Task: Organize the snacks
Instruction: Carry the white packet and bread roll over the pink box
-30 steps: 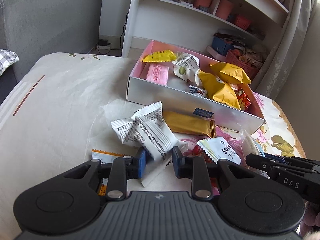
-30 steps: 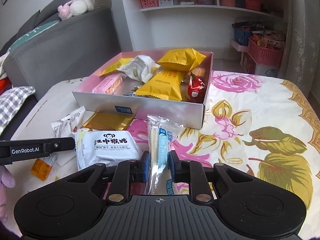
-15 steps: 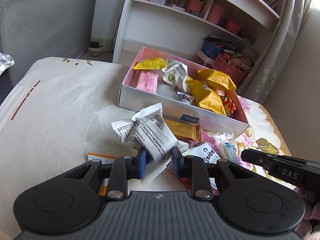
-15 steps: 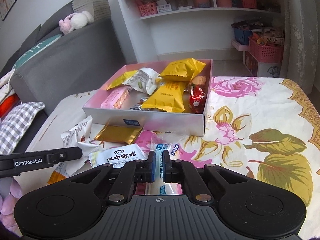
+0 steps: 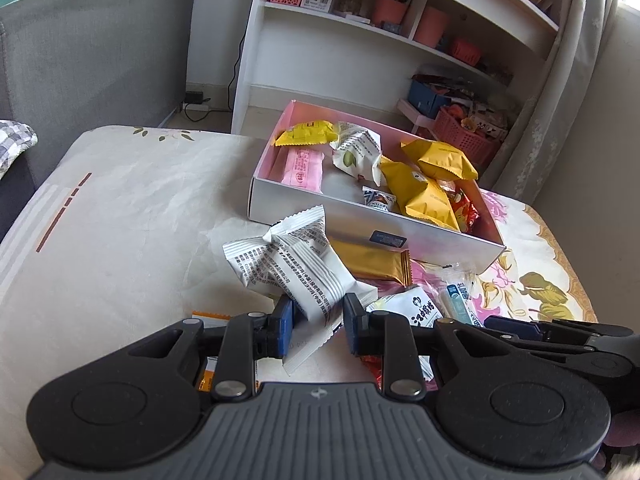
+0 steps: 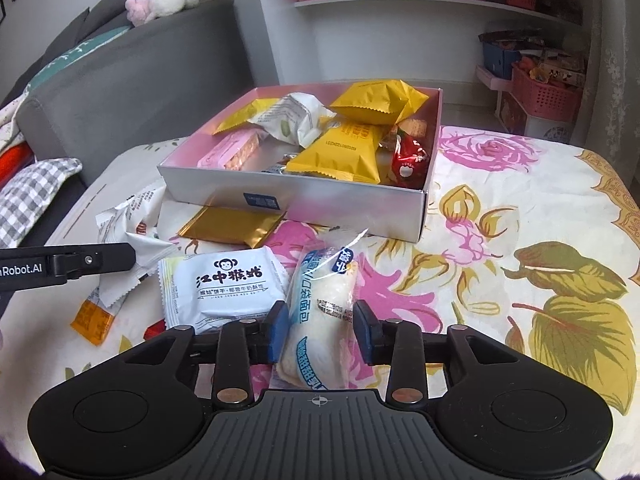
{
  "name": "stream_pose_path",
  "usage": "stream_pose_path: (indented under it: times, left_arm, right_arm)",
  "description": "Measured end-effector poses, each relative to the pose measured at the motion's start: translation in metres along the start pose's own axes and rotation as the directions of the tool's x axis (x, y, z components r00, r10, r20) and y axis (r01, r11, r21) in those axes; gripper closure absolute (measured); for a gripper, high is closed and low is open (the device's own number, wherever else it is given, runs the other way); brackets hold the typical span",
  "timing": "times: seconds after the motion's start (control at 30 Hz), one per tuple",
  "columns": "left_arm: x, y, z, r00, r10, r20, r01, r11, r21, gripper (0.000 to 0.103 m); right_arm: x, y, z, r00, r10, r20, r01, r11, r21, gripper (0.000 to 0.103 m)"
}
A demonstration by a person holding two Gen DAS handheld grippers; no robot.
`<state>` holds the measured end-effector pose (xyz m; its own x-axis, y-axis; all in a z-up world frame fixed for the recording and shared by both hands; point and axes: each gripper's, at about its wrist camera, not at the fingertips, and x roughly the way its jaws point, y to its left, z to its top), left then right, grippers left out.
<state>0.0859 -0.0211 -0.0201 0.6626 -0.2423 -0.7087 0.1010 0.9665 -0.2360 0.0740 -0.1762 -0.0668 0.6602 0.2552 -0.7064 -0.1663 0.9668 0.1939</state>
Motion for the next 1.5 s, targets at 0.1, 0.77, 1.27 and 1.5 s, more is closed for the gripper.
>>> stream_pose_path:
  times: [0.1, 0.77, 1.27, 1.5]
  left_arm:
    - [0.0, 0.003, 0.001, 1.0, 0.004, -0.002, -0.004, 1.0, -0.009, 0.079]
    - [-0.013, 0.004, 0.01, 0.999, 0.0, 0.04, 0.0, 1.0, -0.001, 0.079]
    - [0.006, -0.022, 0.053, 0.997, -0.044, 0.067, 0.04, 0.997, 0.059, 0.079]
    - [0.031, -0.032, 0.069, 0.996, -0.068, 0.049, 0.064, 0.994, 0.086, 0.079]
  right_arm:
    - [0.0, -0.004, 0.0, 1.0, 0.01, -0.009, -0.01, 1.0, 0.024, 0.063]
    - [-0.023, -0.002, 0.017, 0.999, 0.041, 0.031, -0.043, 0.998, 0.055, 0.083]
    - [-0.032, -0.001, 0.075, 0.981, 0.086, 0.173, -0.12, 0.972, 0.2, 0.082]
    - [-0.01, 0.009, 0.101, 0.973, 0.099, 0.207, -0.132, 0.98, 0.149, 0.082]
